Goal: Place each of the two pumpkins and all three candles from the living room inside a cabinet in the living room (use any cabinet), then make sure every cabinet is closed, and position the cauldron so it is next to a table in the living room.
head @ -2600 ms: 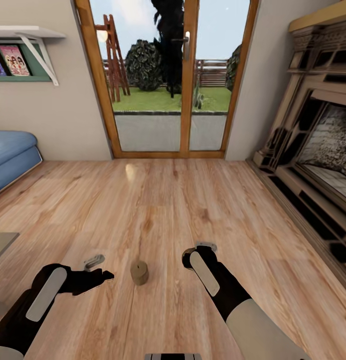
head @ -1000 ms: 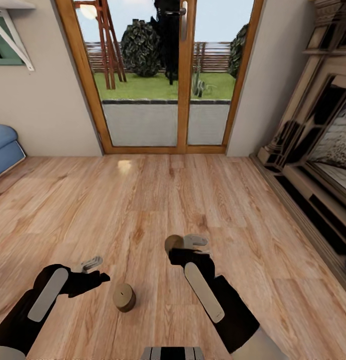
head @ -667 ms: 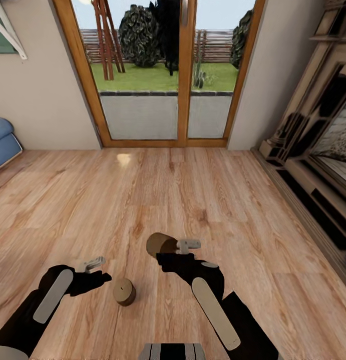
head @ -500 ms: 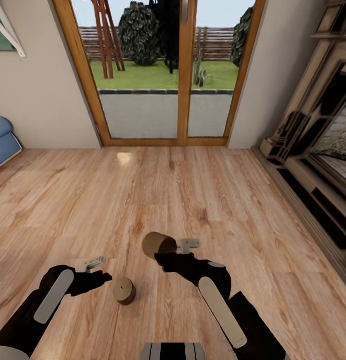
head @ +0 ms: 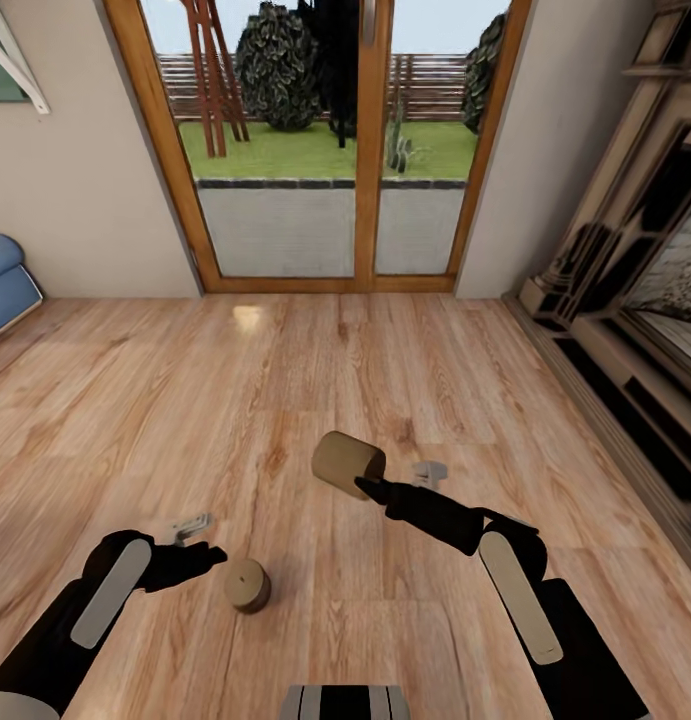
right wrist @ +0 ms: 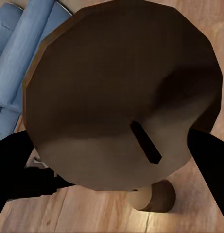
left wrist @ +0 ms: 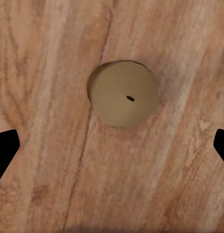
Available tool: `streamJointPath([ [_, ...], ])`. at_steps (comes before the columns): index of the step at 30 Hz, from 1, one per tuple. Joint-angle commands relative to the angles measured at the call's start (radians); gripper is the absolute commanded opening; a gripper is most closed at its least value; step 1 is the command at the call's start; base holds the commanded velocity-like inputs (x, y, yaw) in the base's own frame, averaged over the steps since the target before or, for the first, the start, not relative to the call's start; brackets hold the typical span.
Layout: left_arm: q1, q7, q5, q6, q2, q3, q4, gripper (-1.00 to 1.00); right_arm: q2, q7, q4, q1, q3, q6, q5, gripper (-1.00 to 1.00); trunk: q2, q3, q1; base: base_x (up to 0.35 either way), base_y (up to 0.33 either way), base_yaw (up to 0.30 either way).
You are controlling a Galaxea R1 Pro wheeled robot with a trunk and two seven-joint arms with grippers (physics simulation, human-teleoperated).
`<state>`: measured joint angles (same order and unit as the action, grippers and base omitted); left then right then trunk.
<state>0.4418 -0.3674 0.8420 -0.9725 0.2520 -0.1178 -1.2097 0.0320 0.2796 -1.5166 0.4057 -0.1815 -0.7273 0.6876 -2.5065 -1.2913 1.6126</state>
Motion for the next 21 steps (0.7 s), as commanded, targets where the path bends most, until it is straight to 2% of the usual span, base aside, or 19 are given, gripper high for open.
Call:
streamJointPath([
  [1, 0.0, 0.0, -0.001, 0.0, 0.001, -0.004, 0.0, 1.0, -0.003, 0.003, 0.0, 0.0, 0.002, 0.001, -0.002, -1.0, 0.0, 0.0, 0.0, 0.227, 0.0, 0.0],
  [6, 0.0, 0.001, -0.001, 0.0, 0.001, -0.007, 0.001, 1.0, -0.007, 0.005, 0.001, -0.001, 0.004, 0.002, -0.006, -1.0, 0.0, 0.0, 0.0, 0.108, 0.0, 0.0],
  [12, 0.0, 0.002, -0.001, 0.0, 0.001, -0.007, 0.002, 1.0, -0.004, 0.006, 0.001, -0.001, 0.004, 0.045, -0.005, -1.0, 0.0, 0.0, 0.0, 0.163, 0.0, 0.0],
  [19, 0.0, 0.005, -0.001, 0.0, 0.001, -0.006, 0.002, 1.0, -0.007, 0.006, 0.012, -0.001, 0.003, 0.052, -0.007, -1.0, 0.0, 0.0, 0.0, 0.023, 0.0, 0.0],
  [21, 0.0, 0.004, -0.001, 0.0, 0.0, -0.007, 0.001, 1.0, -0.009, 0.005, 0.013, -0.001, 0.002, 0.052, -0.009, -1.0, 0.0, -0.008, 0.001, 0.002, 0.0, 0.0],
])
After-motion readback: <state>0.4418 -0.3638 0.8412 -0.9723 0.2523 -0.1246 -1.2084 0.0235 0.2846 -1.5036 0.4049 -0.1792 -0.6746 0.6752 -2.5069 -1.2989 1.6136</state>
